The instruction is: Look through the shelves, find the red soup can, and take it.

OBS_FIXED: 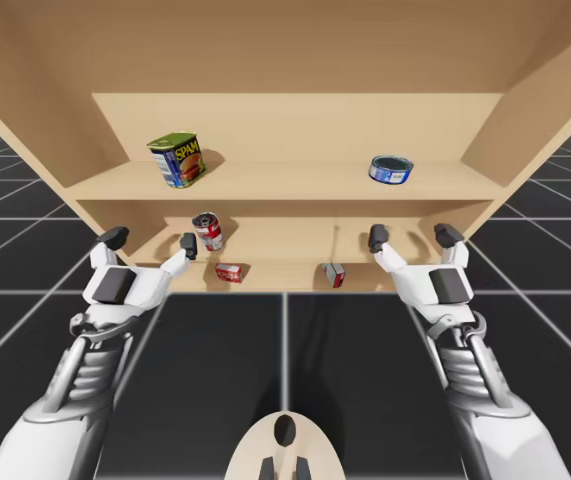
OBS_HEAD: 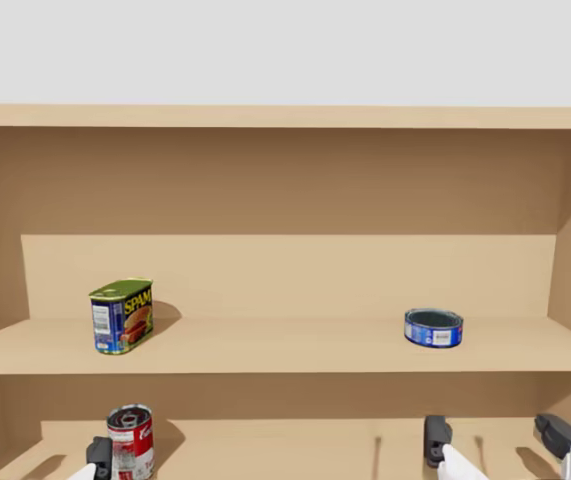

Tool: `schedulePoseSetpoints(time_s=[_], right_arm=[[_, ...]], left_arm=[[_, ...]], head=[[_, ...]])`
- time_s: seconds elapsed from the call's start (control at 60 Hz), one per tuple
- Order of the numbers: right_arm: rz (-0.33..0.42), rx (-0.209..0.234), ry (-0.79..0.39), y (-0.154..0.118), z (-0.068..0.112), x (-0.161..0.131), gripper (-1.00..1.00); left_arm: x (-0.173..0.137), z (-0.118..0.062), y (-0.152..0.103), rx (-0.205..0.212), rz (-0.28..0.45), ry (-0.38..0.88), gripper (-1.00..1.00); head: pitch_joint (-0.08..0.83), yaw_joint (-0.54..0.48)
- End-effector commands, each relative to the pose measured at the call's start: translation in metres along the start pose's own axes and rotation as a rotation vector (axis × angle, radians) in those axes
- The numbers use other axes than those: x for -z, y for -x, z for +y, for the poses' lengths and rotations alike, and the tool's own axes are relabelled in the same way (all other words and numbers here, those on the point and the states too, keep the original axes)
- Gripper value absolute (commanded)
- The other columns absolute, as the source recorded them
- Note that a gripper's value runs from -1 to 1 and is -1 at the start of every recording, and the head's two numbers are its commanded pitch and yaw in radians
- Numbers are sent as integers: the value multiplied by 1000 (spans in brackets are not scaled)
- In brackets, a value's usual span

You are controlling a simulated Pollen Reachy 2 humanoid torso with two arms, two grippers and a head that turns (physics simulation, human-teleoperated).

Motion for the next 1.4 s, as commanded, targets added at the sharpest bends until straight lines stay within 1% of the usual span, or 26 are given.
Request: schedulePoseSetpoints(time_s=[0.017,0.033,0.067,0.117,0.133,0.233,0.317,0.367,0.55,0.6,0.683,0.783,0.933,1.017,1.05,1.083,1.117,1.167,1.183,1.2,1.25,1.283,1.367,1.4], right_arm=[[-10,21,45,3,6,-2,-1000],[3,18,37,4,6,-2,-1000],[0,10,39,4,6,-2,-1000],[12,24,33,4,6,-1,-1000],[29,32,24,3,5,0,-1000],[40,48,22,3,3,1,-1000],[38,43,23,3,3,1,-1000],[39,40,21,4,4,1,-1000],[41,25,11,5,5,0,-1000],[42,22,9,5,5,0,-1000],[43,19,6,5,5,0,-1000],[45,18,1,5,6,0,-1000],[46,19,1,4,6,0,-1000],[46,23,3,4,6,0,-1000],[47,22,4,4,6,0,-1000],[47,23,6,4,6,0,-1000],[47,22,7,4,6,0,-1000],[48,21,9,4,6,0,-1000],[49,21,9,5,6,0,-1000],[49,20,10,5,6,0,-1000],[49,20,10,5,6,0,-1000],[49,20,10,5,6,0,-1000],[49,17,10,6,6,0,-1000],[48,17,11,6,6,0,-1000]], left_arm=[[0,0,0,2,-1,0,-1000],[0,-1,0,3,-1,0,-1000],[0,-1,0,2,-1,0,-1000],[0,0,0,1,-1,-1,-1000],[0,-1,0,1,-1,-1,-1000],[0,-1,0,1,0,0,-1000],[0,-1,0,2,1,1,-1000],[0,-1,0,2,1,1,-1000],[0,-1,0,4,3,1,-1000],[0,-1,1,4,3,1,-1000],[0,0,1,4,3,2,-1000],[0,-1,0,1,3,5,-1000],[-1,-4,-1,-15,3,21,-1000],[-4,-9,-8,-48,-2,53,-1000],[-6,-11,-11,-55,-4,63,-1000],[-10,-13,-20,-79,-11,86,-1000],[-13,-14,-24,-81,-10,93,-1000],[-18,-15,-34,-91,11,115,-1000],[-19,-16,-35,-88,23,121,-1000],[-21,-17,-40,-86,52,135,-1000],[-23,-20,-44,-91,58,150,-1000],[-25,-22,-47,-92,76,172,-1000],[-24,-28,-52,-109,101,209,-1000],[-22,-29,-53,-124,106,215,-1000]], head=[[13,-20],[16,-20],[19,-20],[31,-19],[43,-18],[88,-9],[142,15],[159,27],[254,132],[293,176],[327,229],[352,267],[370,280],[378,272],[380,271],[383,267],[383,267],[384,266],[384,266],[384,267],[385,269],[385,271],[382,275],[381,276]])
